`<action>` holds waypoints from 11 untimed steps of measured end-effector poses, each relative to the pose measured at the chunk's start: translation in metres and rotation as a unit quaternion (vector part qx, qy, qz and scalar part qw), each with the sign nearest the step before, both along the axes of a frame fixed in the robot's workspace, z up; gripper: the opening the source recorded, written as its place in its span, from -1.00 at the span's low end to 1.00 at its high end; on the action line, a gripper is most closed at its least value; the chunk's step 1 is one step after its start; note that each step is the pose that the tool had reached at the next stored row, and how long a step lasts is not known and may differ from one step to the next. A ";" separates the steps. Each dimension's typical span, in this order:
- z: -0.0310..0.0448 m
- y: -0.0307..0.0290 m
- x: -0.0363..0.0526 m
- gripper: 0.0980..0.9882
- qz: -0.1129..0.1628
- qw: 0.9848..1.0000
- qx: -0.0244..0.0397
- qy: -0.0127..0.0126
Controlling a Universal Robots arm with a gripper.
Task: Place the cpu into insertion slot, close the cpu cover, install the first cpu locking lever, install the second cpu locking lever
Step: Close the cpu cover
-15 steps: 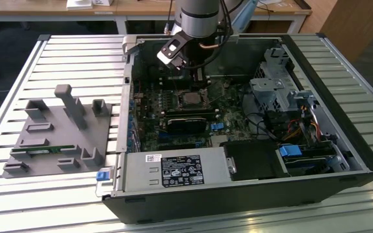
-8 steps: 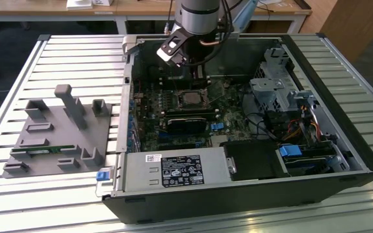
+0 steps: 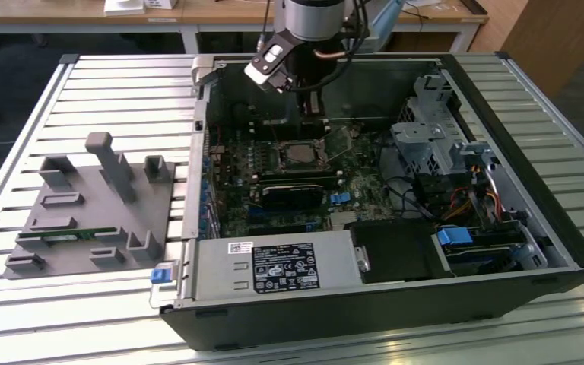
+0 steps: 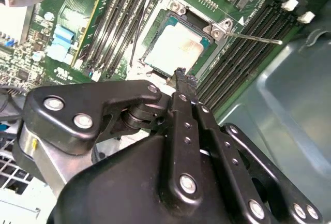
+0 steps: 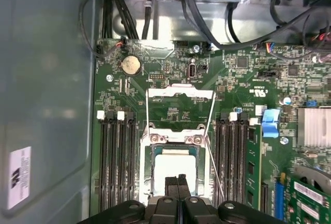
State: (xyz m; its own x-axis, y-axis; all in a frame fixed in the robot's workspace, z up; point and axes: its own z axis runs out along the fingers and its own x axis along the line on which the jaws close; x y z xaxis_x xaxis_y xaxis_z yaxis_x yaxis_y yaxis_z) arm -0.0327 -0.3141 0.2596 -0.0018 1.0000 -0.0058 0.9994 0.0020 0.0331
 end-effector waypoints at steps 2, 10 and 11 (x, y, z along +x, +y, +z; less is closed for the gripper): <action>0.0046 0.0000 0.0000 -0.98 0.000 1.000 0.000 0.000; 0.0074 -0.0034 0.0000 -0.98 0.000 1.000 0.000 0.000; 0.0074 -0.0044 0.0000 -0.98 0.000 1.000 0.000 0.000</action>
State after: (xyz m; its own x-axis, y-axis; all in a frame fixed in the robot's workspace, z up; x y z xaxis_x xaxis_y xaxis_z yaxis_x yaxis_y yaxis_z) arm -0.0327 -0.3186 0.2670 -0.0018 1.0000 -0.0059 0.9995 0.0020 0.0329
